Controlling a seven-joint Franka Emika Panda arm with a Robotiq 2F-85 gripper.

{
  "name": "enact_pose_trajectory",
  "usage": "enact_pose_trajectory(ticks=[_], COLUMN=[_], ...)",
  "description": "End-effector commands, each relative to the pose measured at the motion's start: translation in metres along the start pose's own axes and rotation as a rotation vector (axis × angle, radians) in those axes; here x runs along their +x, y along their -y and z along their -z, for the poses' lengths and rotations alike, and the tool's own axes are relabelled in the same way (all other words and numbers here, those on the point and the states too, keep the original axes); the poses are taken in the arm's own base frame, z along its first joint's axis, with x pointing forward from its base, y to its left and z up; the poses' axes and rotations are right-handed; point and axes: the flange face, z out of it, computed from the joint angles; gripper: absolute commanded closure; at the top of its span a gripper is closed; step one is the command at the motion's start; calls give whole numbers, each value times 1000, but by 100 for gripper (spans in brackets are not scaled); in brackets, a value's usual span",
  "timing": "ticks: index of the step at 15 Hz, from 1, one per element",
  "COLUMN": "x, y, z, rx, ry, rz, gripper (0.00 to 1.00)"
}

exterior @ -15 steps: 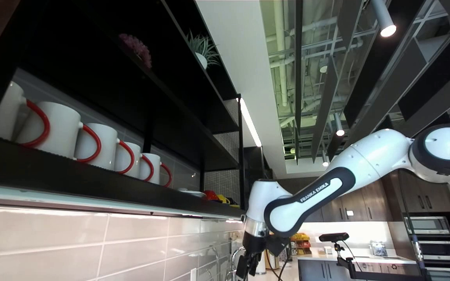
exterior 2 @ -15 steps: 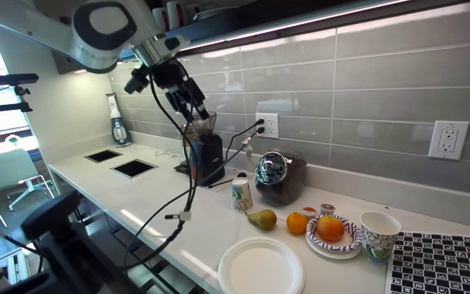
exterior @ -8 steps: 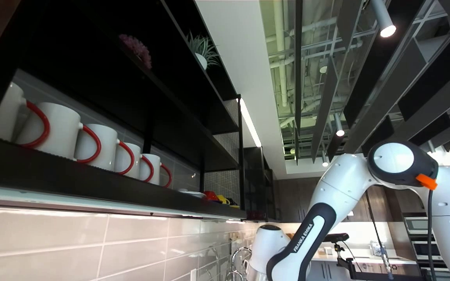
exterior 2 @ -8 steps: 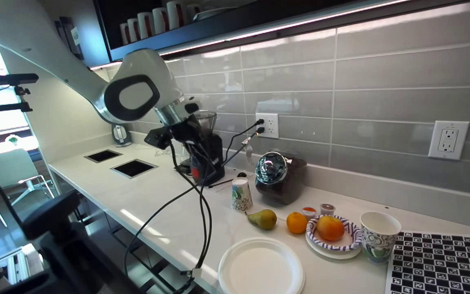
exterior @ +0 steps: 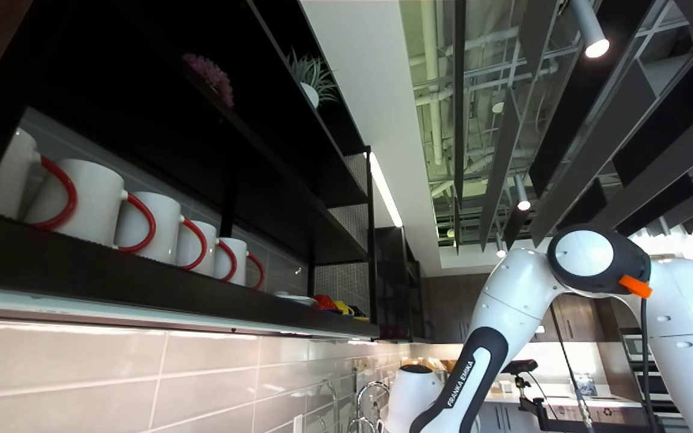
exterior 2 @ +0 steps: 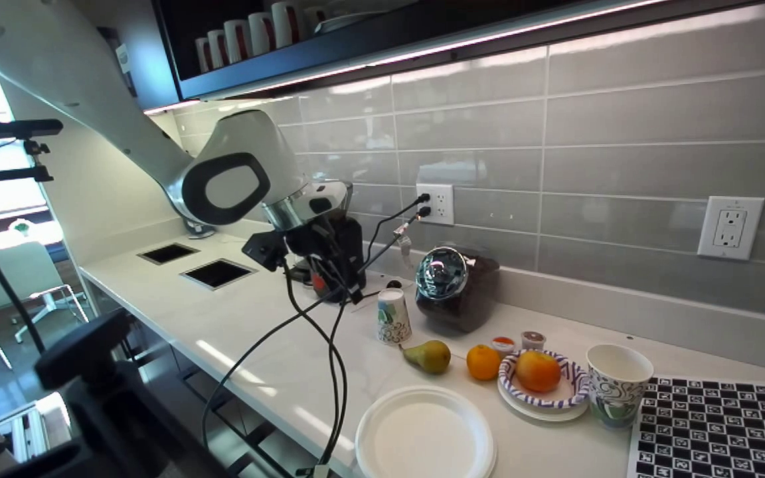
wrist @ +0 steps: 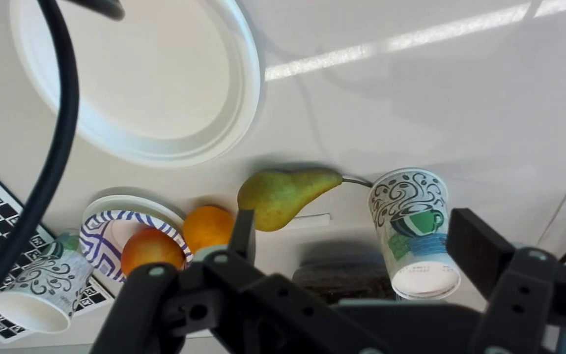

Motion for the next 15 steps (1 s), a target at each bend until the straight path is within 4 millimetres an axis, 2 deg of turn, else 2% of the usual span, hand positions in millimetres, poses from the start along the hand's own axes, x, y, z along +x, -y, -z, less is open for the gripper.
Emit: enact_pose_trajectory(ticks=[1,2,7,12,15], x=[9,11,8,8,10], y=[-8,-20,-49,-55,-58], z=[-16,-28,-83,-135,-148], rx=[17,6,-17,-51,-70], ry=[125,163,347,308,283], rz=[-86,-122,-276,-260,-255], gripper=[0,0,0,0,0])
